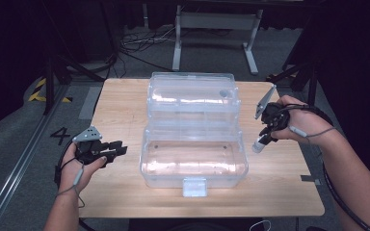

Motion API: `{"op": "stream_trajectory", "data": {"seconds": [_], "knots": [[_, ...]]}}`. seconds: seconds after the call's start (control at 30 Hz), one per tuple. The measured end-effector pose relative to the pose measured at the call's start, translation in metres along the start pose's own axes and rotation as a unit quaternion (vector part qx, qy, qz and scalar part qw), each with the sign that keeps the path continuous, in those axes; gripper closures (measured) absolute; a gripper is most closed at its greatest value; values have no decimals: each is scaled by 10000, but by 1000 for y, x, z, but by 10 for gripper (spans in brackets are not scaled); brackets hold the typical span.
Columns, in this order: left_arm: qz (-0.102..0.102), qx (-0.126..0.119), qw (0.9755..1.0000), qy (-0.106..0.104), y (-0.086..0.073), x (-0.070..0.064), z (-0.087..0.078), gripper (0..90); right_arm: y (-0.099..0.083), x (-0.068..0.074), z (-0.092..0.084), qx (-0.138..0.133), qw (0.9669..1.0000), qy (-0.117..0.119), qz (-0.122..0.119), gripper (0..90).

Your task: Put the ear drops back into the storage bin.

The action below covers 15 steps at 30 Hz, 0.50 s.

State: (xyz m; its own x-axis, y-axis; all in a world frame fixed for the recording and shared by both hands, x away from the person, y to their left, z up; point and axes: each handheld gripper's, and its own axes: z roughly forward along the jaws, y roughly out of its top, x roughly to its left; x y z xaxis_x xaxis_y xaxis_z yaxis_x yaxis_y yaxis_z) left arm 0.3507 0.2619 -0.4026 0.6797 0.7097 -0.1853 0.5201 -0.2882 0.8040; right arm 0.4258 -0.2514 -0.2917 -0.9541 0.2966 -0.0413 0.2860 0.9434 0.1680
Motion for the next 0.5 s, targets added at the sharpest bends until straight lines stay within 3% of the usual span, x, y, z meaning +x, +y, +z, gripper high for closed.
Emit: {"op": "stream_trajectory", "data": {"seconds": [0.27,0.5], "knots": [[7,1,10000,-6,0,0,0,649,9,14,-9,111,9999,-69,-105,710],[12,24,10000,-20,0,0,1,649,15,26,-17,37,9998,-30,-173,710]]}}
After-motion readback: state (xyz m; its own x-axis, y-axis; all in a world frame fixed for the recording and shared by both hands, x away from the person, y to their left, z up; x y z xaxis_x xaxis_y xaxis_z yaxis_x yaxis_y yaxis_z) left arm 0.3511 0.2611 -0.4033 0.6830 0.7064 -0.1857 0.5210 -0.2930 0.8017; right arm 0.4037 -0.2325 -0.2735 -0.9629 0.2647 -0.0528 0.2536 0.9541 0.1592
